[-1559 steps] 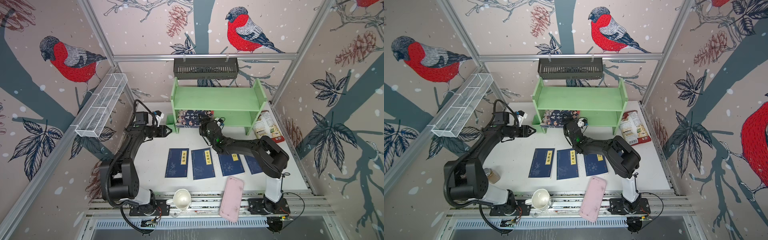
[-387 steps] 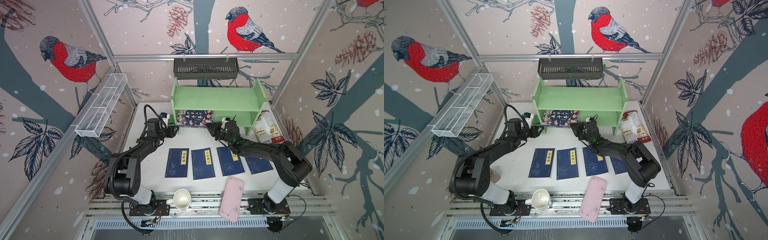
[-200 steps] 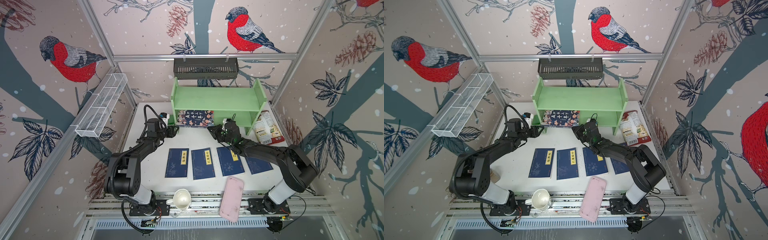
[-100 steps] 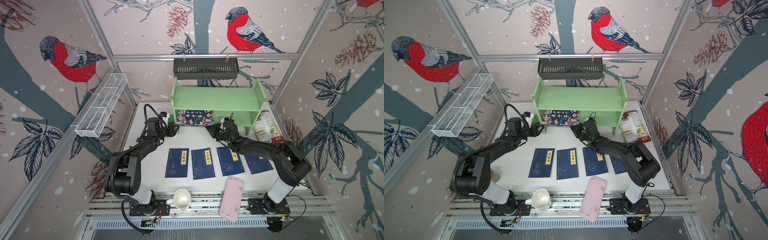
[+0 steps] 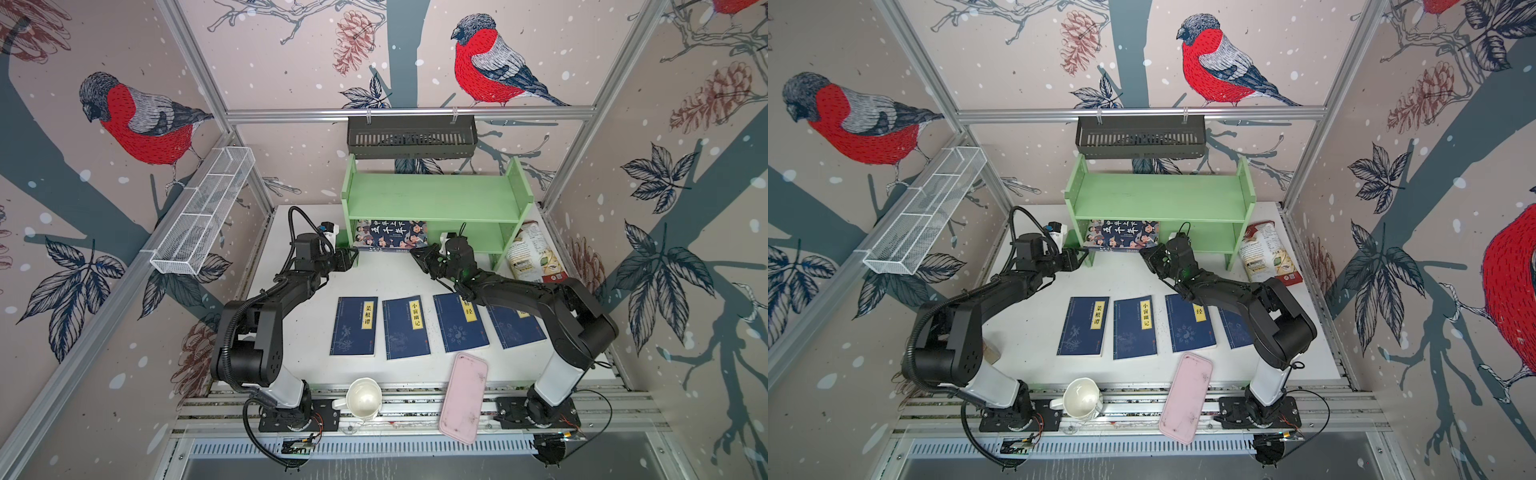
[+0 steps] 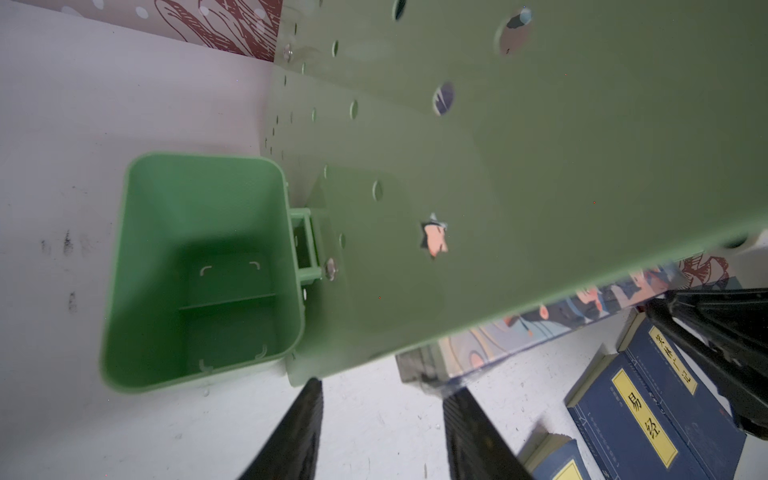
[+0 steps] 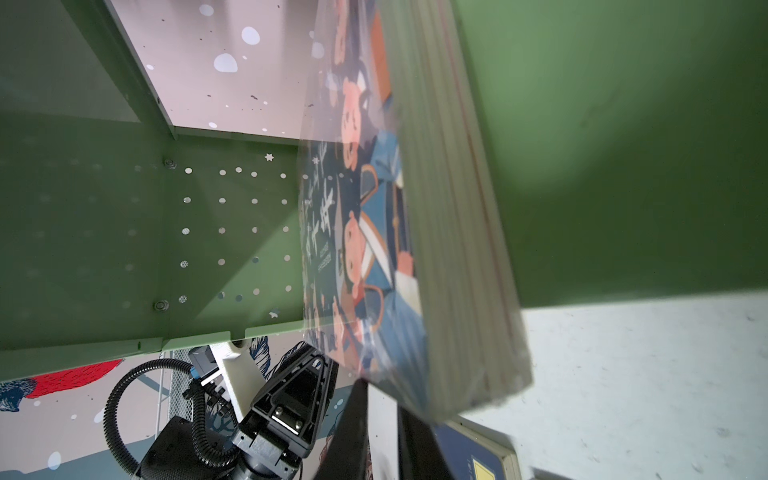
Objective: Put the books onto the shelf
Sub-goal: 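Release the wrapped book and move both grippers to the dark-blue books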
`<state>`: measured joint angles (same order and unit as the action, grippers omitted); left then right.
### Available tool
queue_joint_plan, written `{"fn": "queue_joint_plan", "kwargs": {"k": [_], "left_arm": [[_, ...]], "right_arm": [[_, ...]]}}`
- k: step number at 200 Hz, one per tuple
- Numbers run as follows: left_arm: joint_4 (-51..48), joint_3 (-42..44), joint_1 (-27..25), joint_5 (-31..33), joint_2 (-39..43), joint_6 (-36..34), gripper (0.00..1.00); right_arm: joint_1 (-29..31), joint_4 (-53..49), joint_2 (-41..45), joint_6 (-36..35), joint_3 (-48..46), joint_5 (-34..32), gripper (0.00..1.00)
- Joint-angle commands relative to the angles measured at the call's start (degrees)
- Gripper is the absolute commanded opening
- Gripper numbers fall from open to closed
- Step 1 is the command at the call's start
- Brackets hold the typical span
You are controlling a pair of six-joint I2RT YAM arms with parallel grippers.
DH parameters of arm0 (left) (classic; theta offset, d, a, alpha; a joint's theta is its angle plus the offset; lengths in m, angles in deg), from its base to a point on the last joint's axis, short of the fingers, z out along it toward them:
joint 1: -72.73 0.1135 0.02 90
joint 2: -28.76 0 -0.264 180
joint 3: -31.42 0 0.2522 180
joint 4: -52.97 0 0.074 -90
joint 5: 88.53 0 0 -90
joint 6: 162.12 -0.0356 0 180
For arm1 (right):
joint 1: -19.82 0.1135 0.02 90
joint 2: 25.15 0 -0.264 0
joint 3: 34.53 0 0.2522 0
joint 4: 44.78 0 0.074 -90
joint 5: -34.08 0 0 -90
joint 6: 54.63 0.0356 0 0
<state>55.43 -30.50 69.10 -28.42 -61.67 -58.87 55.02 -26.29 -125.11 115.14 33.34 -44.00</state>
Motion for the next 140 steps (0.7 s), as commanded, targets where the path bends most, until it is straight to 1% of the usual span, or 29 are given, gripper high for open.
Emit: {"fn": "queue_joint_plan", "kwargs": {"k": [1, 57, 91, 140], "left_arm": [[3.15, -0.44, -0.05, 0.01, -0.11, -0.19, 0.48], [3.57, -0.48, -0.05, 0.14, -0.5, 0.11, 0.48], [3.61, -1.12, -0.05, 0.34, -0.82, 0.53, 0.48], [3.58, -1.32, -0.05, 0.27, -1.09, 0.63, 0.48]], "right_arm": [[-0.14, 2.0, -0.45, 0.47, 0.39, 0.08, 0.16], [-0.44, 2.28, -1.1, 0.81, 0.49, 0.29, 0.16], [-0.66, 6.34, -2.36, 3.07, -0.43, 1.44, 0.16], [-0.53, 6.75, -2.54, 3.61, -0.52, 1.84, 0.16]]}}
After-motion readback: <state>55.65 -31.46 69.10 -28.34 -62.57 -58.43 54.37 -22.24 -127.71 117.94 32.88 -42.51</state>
